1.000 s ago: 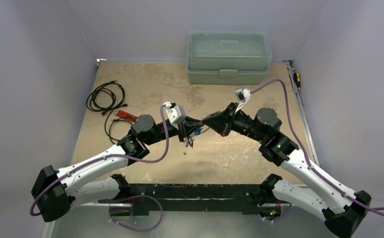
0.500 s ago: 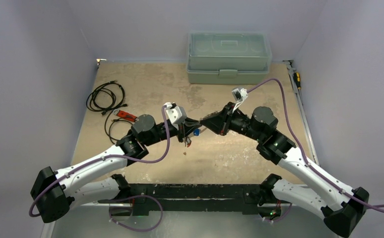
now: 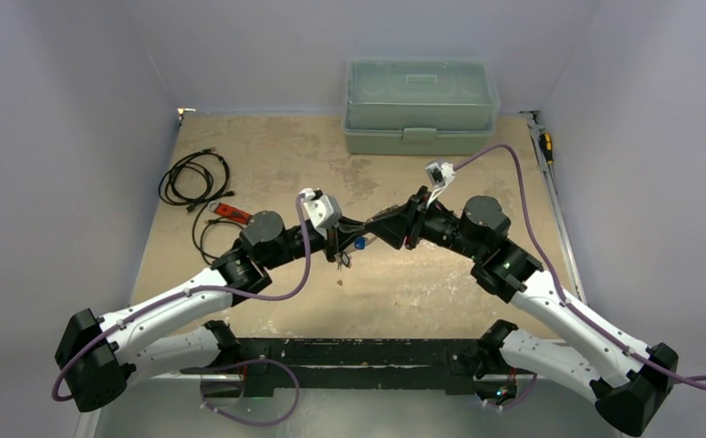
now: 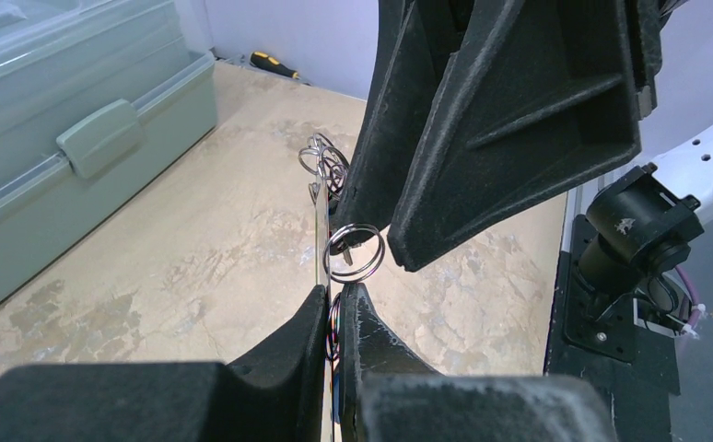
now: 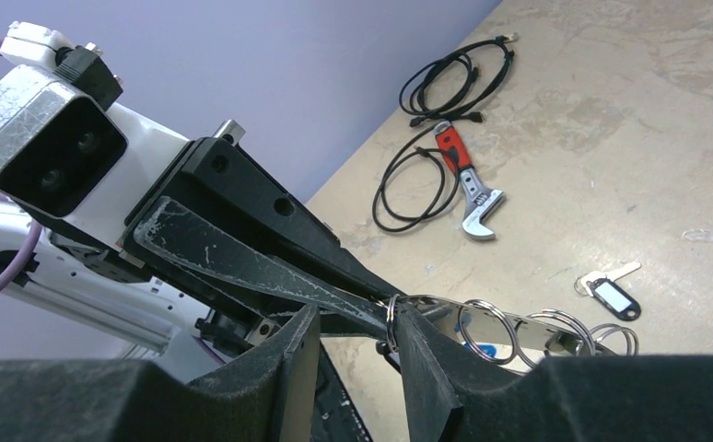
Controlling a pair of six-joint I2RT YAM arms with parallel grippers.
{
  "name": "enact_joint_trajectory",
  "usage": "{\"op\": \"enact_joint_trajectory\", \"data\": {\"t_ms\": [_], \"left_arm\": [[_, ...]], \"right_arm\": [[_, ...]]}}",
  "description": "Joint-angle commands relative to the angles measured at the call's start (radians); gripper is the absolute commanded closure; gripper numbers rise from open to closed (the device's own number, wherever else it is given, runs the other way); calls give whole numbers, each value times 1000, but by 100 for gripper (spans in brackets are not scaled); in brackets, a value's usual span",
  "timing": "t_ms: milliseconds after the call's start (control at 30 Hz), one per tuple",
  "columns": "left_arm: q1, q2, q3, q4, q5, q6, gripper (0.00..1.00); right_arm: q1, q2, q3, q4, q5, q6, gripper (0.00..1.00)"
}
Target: Put the keys on the keyring
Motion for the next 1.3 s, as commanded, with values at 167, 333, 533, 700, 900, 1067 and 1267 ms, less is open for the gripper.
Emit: {"op": "enact_joint_trajectory", "data": {"t_ms": [167,333,533,700,900,1067,1267], "left_arm": [[2,-52,10,100,15,-13,100],[1,-52,7,112,24,-24,100],[1,-59,4,121,26,-29,100],[2,-65,0,128,24,-31,100],[2,-67,-3,132,25,-32,100],[2,-75,-5,136,22,-32,100],[1,-78,-6,132,22,-28,100]], "right_arm": [[6,-1,10,48,-29,-4,66],[5,4,0,49,-29,-6,68],[5,15,-9,48,-20,-9,69],[6,20,-10,30,-2,-15,69],[6,19,-14,30,6,-17,76],[6,20,-22,23,5,-18,78],[7,14,-26,6,13,-26,100]]}}
